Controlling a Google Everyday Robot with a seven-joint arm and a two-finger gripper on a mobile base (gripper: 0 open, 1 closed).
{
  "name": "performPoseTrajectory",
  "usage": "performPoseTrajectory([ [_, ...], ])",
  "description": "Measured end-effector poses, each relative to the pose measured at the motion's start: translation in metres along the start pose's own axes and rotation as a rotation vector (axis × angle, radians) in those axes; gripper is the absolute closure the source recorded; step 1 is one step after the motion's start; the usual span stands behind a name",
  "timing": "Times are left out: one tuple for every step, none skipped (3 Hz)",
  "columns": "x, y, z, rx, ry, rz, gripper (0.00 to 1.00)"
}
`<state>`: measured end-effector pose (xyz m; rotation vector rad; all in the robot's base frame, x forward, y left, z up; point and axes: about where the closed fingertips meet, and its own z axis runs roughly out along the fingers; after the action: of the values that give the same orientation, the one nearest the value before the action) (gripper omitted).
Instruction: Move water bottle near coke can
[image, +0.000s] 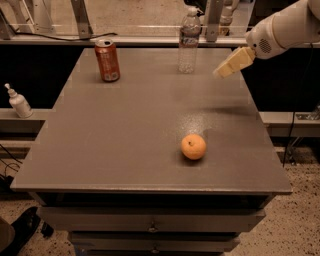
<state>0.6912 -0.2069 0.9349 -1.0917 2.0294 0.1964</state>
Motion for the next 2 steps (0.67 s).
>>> performPoseTrajectory([
  [-0.002,0.003,0.010,-0.010,-0.018,0.016,0.00],
  [-0.008,0.003,0.032,-0.013,-0.071,0.063,0.00],
])
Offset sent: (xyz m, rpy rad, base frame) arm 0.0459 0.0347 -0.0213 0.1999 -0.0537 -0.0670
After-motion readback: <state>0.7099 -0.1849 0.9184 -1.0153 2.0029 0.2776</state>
